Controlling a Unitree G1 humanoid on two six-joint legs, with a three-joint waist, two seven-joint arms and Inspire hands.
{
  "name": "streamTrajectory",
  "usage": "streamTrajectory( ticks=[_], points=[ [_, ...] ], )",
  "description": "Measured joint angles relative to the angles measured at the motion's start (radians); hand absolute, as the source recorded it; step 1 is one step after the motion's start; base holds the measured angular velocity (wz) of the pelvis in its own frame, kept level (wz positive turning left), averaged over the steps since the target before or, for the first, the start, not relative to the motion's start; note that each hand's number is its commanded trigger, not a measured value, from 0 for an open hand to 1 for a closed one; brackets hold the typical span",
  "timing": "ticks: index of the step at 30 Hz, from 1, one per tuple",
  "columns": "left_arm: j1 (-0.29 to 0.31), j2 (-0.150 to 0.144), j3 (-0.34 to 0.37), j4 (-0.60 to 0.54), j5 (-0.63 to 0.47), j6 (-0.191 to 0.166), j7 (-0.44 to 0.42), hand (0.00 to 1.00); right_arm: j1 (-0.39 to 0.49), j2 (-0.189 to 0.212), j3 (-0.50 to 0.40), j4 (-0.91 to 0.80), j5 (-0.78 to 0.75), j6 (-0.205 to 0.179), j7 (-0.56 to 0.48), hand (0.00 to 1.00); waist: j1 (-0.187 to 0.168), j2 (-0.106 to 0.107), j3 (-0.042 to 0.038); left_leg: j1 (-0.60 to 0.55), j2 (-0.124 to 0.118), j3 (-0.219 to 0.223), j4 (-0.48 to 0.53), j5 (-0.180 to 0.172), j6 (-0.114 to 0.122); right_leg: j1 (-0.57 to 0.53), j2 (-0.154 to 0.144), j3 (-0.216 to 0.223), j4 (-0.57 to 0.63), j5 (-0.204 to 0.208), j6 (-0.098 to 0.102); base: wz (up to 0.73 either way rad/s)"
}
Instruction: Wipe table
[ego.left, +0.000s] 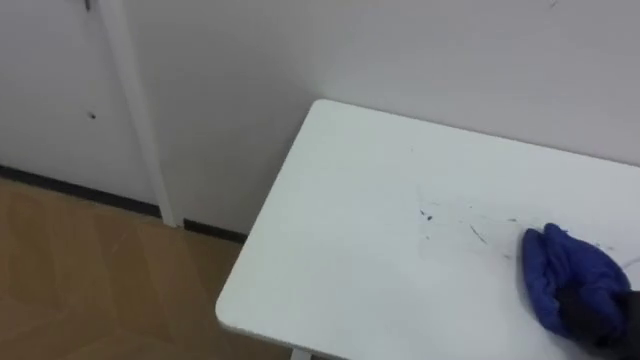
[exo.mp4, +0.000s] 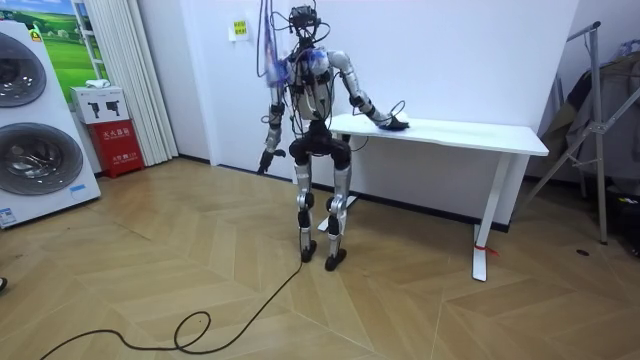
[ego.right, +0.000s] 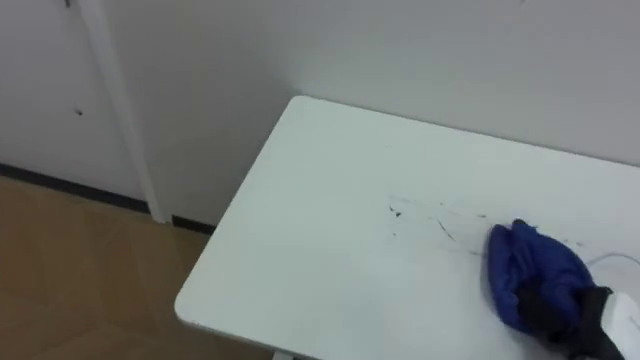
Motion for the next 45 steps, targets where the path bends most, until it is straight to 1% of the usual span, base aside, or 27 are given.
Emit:
streamTrajectory(
  ticks=[3,5,6,7,8,9,10,11,14,16,18,19,20,22,23,24,25,28,30,31,33,36,39,40,41,43,45],
  points=[
    [-0.009,-0.003,-0.04,0.016,-0.042,0.013,0.007,0.0,-0.087,0.003,0.032,0.001,0.03,0.099,0.03,1.0,0.014,0.001,0.0015,-0.008,0.005,0.015,-0.001,0.007,-0.007,-0.017,0.004,0.015,0.001,0.017,-0.004,-0.2],
    [-0.028,-0.005,-0.063,0.039,-0.077,0.023,0.007,0.0,-0.191,0.013,0.097,-0.01,0.038,0.2,0.092,1.0,0.061,0.004,0.0075,-0.02,0.012,0.035,-0.001,0.014,-0.009,-0.057,0.012,0.029,0.023,0.028,-0.012,-0.68],
    [-0.03,-0.005,-0.063,0.039,-0.079,0.024,0.007,0.0,-0.227,0.02,0.125,-0.015,0.038,0.223,0.118,1.0,0.071,0.004,0.0086,-0.027,0.013,0.035,-0.001,0.016,-0.008,-0.071,0.014,0.03,0.031,0.031,-0.016,-0.87],
    [-0.033,-0.004,-0.064,0.038,-0.079,0.028,0.002,0.0,-0.303,0.039,0.207,-0.046,0.002,0.269,0.173,1.0,0.098,0.003,0.0094,-0.043,0.014,0.033,0.001,0.02,-0.008,-0.1,0.019,0.031,0.04,0.037,-0.025,-0.89],
    [-0.039,0.001,-0.065,0.039,-0.083,0.029,-0.005,0.0,-0.379,0.058,0.305,-0.092,-0.044,0.286,0.227,1.0,0.12,0.0,0.0162,-0.061,0.016,0.023,0.002,0.025,-0.01,-0.12,0.024,0.018,0.049,0.046,-0.033,-0.78],
    [-0.042,0.004,-0.069,0.041,-0.086,0.034,-0.007,0.0,-0.427,0.069,0.346,-0.106,-0.059,0.284,0.251,1.0,0.128,-0.001,0.026,-0.065,0.017,0.018,0.003,0.028,-0.012,-0.123,0.025,0.008,0.047,0.05,-0.037,-0.32],
    [-0.063,0.009,-0.081,0.044,-0.086,0.043,-0.014,0.0,-0.512,0.089,0.409,-0.121,-0.092,0.277,0.295,1.0,0.141,-0.005,0.0425,-0.079,0.017,-0.005,0.009,0.029,-0.013,-0.132,0.028,-0.006,0.034,0.051,-0.042,0.33],
    [-0.088,0.01,-0.093,0.045,-0.085,0.046,-0.017,0.0,-0.57,0.092,0.426,-0.123,-0.114,0.255,0.331,1.0,0.153,-0.013,0.0489,-0.087,0.016,-0.03,0.015,0.035,-0.019,-0.131,0.027,-0.03,0.021,0.049,-0.046,0.57],
    [-0.073,0.01,-0.123,0.035,-0.085,0.05,-0.031,0.0,-0.639,0.091,0.428,-0.124,-0.121,0.228,0.366,1.0,0.213,-0.017,0.0474,-0.095,0.011,-0.074,0.007,0.048,-0.018,-0.115,0.028,-0.074,-0.01,0.046,-0.047,0.58],
    [-0.045,0.011,-0.118,0.035,-0.087,0.059,-0.032,0.0,-0.618,0.086,0.424,-0.116,-0.127,0.215,0.366,1.0,0.215,-0.024,0.0427,-0.096,0.008,-0.107,0.002,0.048,-0.018,-0.098,0.027,-0.102,-0.022,0.045,-0.045,0.56],
    [-0.022,0.011,-0.112,0.035,-0.087,0.063,-0.032,0.0,-0.537,0.078,0.407,-0.09,-0.144,0.204,0.36,1.0,0.211,-0.021,0.0444,-0.09,0.005,-0.132,0.001,0.048,-0.018,-0.082,0.027,-0.104,-0.023,0.045,-0.044,0.65],
    [-0.011,0.013,-0.112,0.035,-0.087,0.061,-0.032,0.0,-0.466,0.074,0.397,-0.044,-0.133,0.182,0.34,1.0,0.199,-0.02,0.0441,-0.08,0.002,-0.141,0.001,0.048,-0.017,-0.07,0.023,-0.104,-0.021,0.041,-0.037,0.6],
    [0.006,0.011,-0.11,0.035,-0.087,0.058,-0.032,0.0,-0.379,0.084,0.331,-0.061,-0.1,0.103,0.283,1.0,0.173,-0.014,0.0407,-0.071,-0.004,-0.138,0.001,0.048,-0.017,-0.054,0.018,-0.099,-0.024,0.037,-0.031,0.55],
    [0.021,0.013,-0.106,0.035,-0.079,0.054,-0.031,0.0,-0.302,0.082,0.288,-0.058,-0.115,0.029,0.217,1.0,0.119,-0.013,0.0364,-0.049,-0.008,-0.131,-0.003,0.048,-0.017,-0.029,0.014,-0.091,-0.023,0.034,-0.027,0.3],
    [0.018,0.013,-0.088,0.034,-0.077,0.047,-0.031,0.0,-0.246,0.078,0.254,-0.057,-0.112,-0.002,0.173,1.0,0.094,-0.014,0.0301,-0.037,-0.01,-0.127,-0.006,0.048,-0.017,-0.018,0.013,-0.068,-0.022,0.032,-0.023,0.12],
    [0.018,0.012,-0.08,0.029,-0.076,0.042,-0.031,0.0,-0.216,0.077,0.234,-0.057,-0.112,-0.01,0.151,1.0,0.082,-0.016,0.0207,-0.037,-0.011,-0.119,-0.007,0.048,-0.017,-0.018,0.012,-0.058,-0.021,0.031,-0.022,-0.1],
    [0.02,0.013,-0.064,0.022,-0.077,0.027,-0.029,0.0,-0.17,0.073,0.193,-0.057,-0.102,-0.021,0.113,1.0,0.066,-0.016,0.0166,-0.028,-0.012,-0.105,-0.007,0.048,-0.017,-0.011,0.01,-0.042,-0.021,0.03,-0.02,-0.25],
    [0.016,0.014,-0.034,0.0,-0.066,-0.004,-0.008,0.0,-0.077,0.051,0.114,-0.045,-0.073,-0.026,0.043,1.0,0.032,-0.01,0.0122,-0.002,-0.017,-0.078,-0.009,0.047,-0.016,0.013,0.002,-0.04,-0.022,0.027,-0.014,-0.37],
    [0.009,0.013,-0.029,-0.007,-0.033,-0.01,0.009,0.0,-0.033,0.03,0.076,-0.045,-0.056,-0.028,0.025,1.0,0.011,-0.002,0.0072,0.001,-0.017,-0.08,-0.01,0.03,-0.002,0.013,0.003,-0.035,-0.019,0.021,-0.004,-0.2],
    [0.004,0.011,-0.03,-0.006,-0.024,-0.013,0.018,0.0,-0.024,0.015,0.051,-0.04,-0.044,-0.028,0.025,1.0,0.0,0.006,0.0031,0.002,-0.013,-0.08,-0.018,0.001,0.009,0.011,0.009,-0.029,-0.022,0.008,0.007,-0.23],
    [-0.002,0.006,-0.03,0.0,-0.027,-0.01,0.018,0.0,-0.026,0.002,0.039,-0.006,-0.029,-0.025,0.026,1.0,0.004,0.007,0.0016,0.004,-0.016,-0.065,-0.007,-0.001,0.012,0.014,0.005,-0.021,-0.021,0.006,0.007,-0.26],
    [-0.014,0.002,-0.037,0.007,-0.038,-0.007,0.019,0.0,-0.066,0.003,0.051,0.007,-0.004,0.029,0.039,1.0,0.008,0.006,0.0025,0.001,-0.016,-0.062,0.001,-0.003,0.01,0.009,0.004,-0.022,-0.019,0.013,0.004,-0.13],
    [-0.021,0.001,-0.067,0.016,-0.076,0.013,0.015,0.0,-0.155,0.004,0.077,0.013,-0.001,0.135,0.085,1.0,0.038,0.006,0.005,-0.01,-0.014,-0.051,0.003,0.007,0.006,-0.019,0.007,-0.006,0.004,0.019,-0.004,-0.23],
    [-0.027,-0.001,-0.077,0.018,-0.084,0.02,0.011,0.0,-0.196,0.015,0.104,0.01,-0.002,0.182,0.105,1.0,0.064,0.006,0.007,-0.018,-0.012,-0.043,0.003,0.012,0.006,-0.041,0.01,0.009,0.017,0.022,-0.008,-0.29],
    [-0.028,-0.002,-0.079,0.018,-0.084,0.02,0.011,0.0,-0.221,0.019,0.12,0.009,-0.006,0.203,0.12,1.0,0.073,0.006,0.0071,-0.023,-0.008,-0.035,0.003,0.014,0.004,-0.049,0.013,0.014,0.019,0.025,-0.012,-0.48],
    [-0.028,0.001,-0.086,0.018,-0.084,0.024,0.008,0.0,-0.343,0.04,0.258,-0.037,-0.05,0.279,0.206,1.0,0.129,0.005,0.0132,-0.047,0.0,-0.029,0.002,0.022,-0.002,-0.095,0.02,0.005,0.036,0.04,-0.027,-0.74],
    [-0.035,0.006,-0.087,0.02,-0.091,0.033,0.0,0.0,-0.455,0.078,0.373,-0.085,-0.12,0.286,0.282,1.0,0.159,0.003,0.0329,-0.069,0.0,-0.058,0.008,0.025,-0.004,-0.111,0.029,-0.014,0.034,0.05,-0.04,-0.36]
  ],
)
